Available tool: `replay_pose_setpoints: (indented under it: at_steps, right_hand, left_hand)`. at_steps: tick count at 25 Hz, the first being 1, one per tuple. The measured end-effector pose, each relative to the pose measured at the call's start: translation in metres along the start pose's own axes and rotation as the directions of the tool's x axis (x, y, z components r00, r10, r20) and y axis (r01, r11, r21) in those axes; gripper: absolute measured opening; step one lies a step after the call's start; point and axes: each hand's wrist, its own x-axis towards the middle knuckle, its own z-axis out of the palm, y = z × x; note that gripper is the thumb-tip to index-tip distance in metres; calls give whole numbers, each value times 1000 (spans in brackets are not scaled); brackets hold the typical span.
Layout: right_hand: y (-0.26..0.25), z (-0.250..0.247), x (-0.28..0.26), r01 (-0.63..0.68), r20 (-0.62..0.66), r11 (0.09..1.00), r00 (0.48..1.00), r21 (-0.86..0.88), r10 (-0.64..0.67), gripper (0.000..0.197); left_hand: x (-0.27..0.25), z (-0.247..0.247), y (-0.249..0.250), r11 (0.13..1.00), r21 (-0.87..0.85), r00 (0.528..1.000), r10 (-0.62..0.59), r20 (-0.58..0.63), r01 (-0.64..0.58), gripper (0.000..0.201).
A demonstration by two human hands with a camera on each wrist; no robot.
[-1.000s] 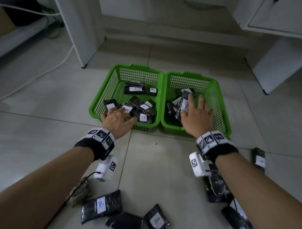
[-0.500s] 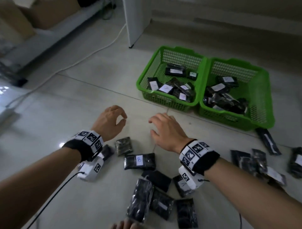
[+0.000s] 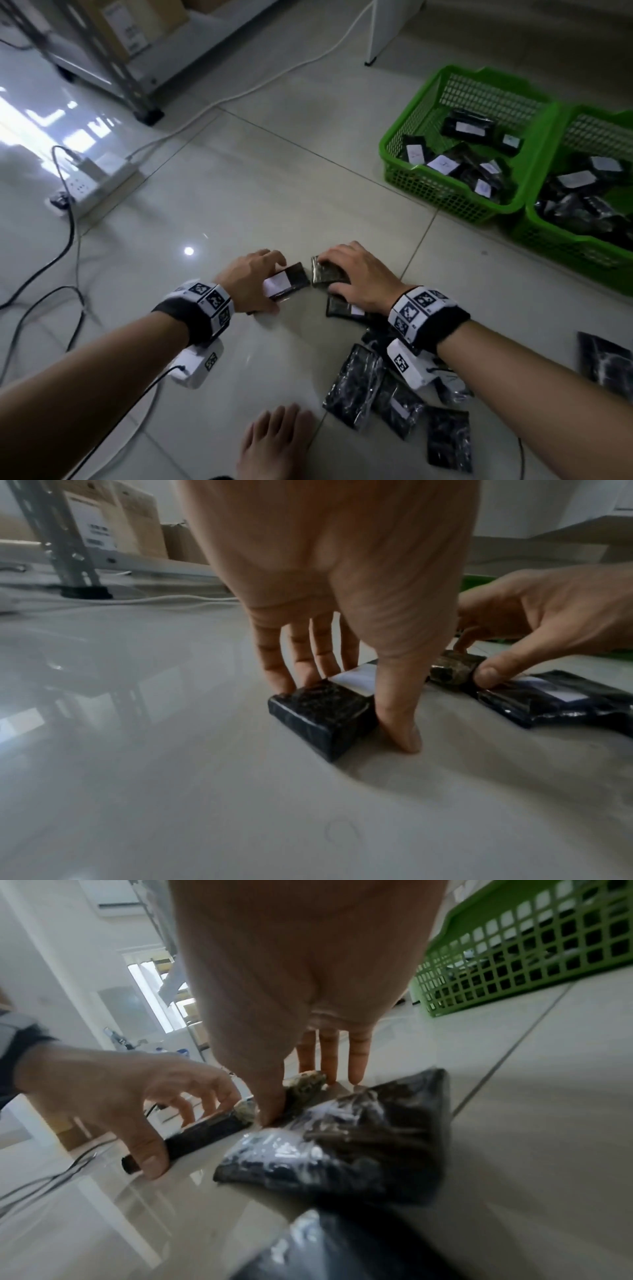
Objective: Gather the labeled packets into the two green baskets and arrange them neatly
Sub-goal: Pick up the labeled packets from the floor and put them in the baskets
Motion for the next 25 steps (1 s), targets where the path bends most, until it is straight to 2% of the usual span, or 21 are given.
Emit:
replay_pose_setpoints:
  at_steps: [2, 3, 4, 6, 7, 8, 10, 12, 13, 16, 18, 19, 21, 22, 25]
  right_hand:
    - [-1, -6, 6, -84, -74, 979, 992, 184, 99, 35]
    - [0, -12, 7, -147, -90, 933, 978, 330, 186, 26]
    - [1, -19, 7, -201, -73, 834, 958, 513, 277, 21]
    - [1, -35, 2, -234, 19, 520, 923, 822, 385, 28]
    - [1, -44, -3, -226, 50, 393, 910, 891, 412, 31]
    - [3, -51, -8, -217, 64, 316, 900, 924, 431, 35]
    - [6, -65, -19, -189, 75, 221, 896, 957, 438, 37]
    - [12, -78, -31, -166, 78, 168, 897, 972, 435, 35]
    - [16, -85, -38, -156, 63, 179, 897, 971, 438, 32]
    - [29, -106, -56, -117, -41, 289, 872, 950, 488, 27]
    - [39, -130, -73, -39, -152, 318, 819, 947, 554, 35]
    - [47, -141, -83, 0, -216, 342, 776, 940, 593, 43]
    - [61, -168, -105, 26, -357, 458, 665, 889, 656, 49]
    - [72, -180, -119, 15, -427, 519, 589, 855, 686, 45]
    - [111, -205, -160, -103, -598, 650, 304, 753, 742, 43]
  left_hand:
    - [2, -2, -1, 989, -143, 999, -30, -46, 23, 75]
    - [3, -4, 0, 976, -216, 997, -30, -77, 13, 73]
    - [4, -7, 0, 965, -261, 992, -17, -121, -15, 70]
    - [8, -14, 3, 955, -281, 975, 31, -222, -94, 59]
    - [10, -17, 6, 949, -285, 961, 54, -271, -134, 55]
    - [14, -21, 12, 941, -293, 947, 71, -314, -168, 52]
    - [21, -28, 25, 926, -305, 914, 92, -396, -225, 52]
    - [29, -36, 42, 915, -297, 884, 115, -452, -271, 53]
    - [34, -40, 52, 910, -295, 875, 128, -468, -291, 53]
    - [50, -55, 80, 890, -302, 844, 147, -516, -340, 51]
    - [66, -68, 108, 880, -258, 804, 200, -560, -399, 51]
    - [76, -74, 122, 875, -239, 789, 222, -573, -420, 51]
    - [103, -85, 154, 858, -224, 777, 271, -568, -463, 53]
    - [119, -90, 174, 842, -216, 775, 316, -547, -495, 56]
    - [158, -94, 235, 775, -161, 742, 489, -459, -611, 65]
